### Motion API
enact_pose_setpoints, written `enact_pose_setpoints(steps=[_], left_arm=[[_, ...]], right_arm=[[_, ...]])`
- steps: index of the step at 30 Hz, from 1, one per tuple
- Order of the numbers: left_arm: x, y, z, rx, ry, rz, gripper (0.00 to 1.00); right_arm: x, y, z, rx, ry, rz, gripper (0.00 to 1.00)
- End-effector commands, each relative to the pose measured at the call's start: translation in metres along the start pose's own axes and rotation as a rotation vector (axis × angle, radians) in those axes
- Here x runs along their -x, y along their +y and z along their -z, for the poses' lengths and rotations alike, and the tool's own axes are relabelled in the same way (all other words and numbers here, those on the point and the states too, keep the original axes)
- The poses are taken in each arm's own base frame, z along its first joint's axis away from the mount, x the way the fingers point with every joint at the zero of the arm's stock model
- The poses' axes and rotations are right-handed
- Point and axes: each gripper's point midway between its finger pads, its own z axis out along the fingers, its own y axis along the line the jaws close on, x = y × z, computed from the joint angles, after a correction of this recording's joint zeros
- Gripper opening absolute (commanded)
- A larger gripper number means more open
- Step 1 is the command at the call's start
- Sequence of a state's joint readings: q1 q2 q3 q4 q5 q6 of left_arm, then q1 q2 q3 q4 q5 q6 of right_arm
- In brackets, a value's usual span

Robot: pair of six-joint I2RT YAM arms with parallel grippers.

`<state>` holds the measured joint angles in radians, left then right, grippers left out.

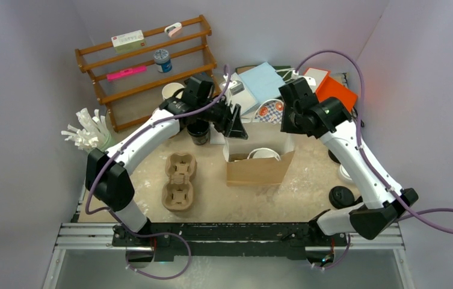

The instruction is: Pack the takeout coffee

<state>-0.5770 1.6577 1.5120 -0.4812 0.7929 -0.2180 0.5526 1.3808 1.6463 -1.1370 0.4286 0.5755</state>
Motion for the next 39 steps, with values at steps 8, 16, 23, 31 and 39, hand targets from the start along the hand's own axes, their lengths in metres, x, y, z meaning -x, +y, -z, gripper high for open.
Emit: enact_pose_setpoints(steps=[8,16,23,31,39], left_arm=[[-0.006,-0.040,0.014,0.041,0.001,0.089,0.61],[-0.018,-0.066,0.004,-0.028,0.014,0.117,0.62],[-0.008,-0.065,0.001,-0.023,-0.008,0.111,0.65],[0.012,-0.043,0.003,0.135,-0.057,0.119,0.67],[0.012,-0.033,-0.007,0.149,-0.070,0.134,0.65]], right_arm=[[0.057,0.019,-0.030,0.003,-0.138,0.118,0.43],[0.087,0.054,-0.027,0.150,-0.185,0.162,0.54],[0.085,0.019,-0.012,-0.007,-0.171,0.105,0.85],[0.064,-0.022,0.013,-0.172,-0.090,-0.022,0.99],[0.010,-0.044,0.012,-0.135,0.033,-0.183,0.99]])
